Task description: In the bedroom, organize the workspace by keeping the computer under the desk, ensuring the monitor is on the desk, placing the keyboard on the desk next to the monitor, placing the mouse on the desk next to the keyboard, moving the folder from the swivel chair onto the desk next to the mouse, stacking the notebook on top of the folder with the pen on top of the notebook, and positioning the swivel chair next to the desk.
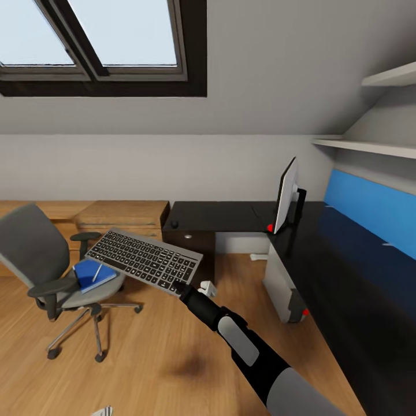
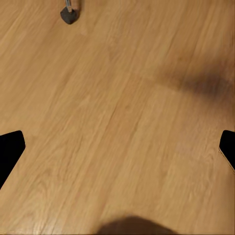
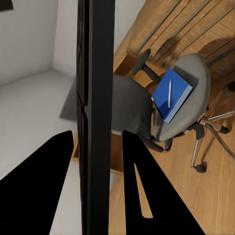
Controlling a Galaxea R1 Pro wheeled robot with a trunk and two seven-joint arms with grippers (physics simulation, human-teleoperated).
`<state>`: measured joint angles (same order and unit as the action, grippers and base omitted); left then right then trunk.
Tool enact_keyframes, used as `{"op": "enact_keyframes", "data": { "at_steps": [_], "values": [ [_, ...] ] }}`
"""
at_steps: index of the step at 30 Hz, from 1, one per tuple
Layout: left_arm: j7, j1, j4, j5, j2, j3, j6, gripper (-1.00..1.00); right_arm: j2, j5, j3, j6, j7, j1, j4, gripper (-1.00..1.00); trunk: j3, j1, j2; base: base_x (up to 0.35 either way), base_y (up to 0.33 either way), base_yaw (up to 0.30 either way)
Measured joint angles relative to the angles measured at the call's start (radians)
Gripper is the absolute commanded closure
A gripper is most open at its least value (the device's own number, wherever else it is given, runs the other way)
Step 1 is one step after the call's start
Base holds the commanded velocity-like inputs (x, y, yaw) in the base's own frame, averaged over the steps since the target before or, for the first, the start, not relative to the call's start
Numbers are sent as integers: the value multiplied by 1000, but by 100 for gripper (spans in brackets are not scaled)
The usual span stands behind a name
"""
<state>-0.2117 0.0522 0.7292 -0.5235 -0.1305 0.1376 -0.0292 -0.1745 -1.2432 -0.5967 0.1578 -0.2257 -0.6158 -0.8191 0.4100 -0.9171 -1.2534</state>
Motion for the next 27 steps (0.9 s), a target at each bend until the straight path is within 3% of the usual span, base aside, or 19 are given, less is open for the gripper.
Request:
{"op": "enact_keyframes", "data": {
  "at_steps": [9,27],
  "values": [
    [0,0,0,0,-1,-2,0,-100,0,3,1,2,-3,0,-1,100,0,0,0,324,45,1],
    [0,0,0,1,0,-1,0,-100,0,1,-1,-19,1,0,-2,100,0,0,0,324,148,0]
  ]
}}
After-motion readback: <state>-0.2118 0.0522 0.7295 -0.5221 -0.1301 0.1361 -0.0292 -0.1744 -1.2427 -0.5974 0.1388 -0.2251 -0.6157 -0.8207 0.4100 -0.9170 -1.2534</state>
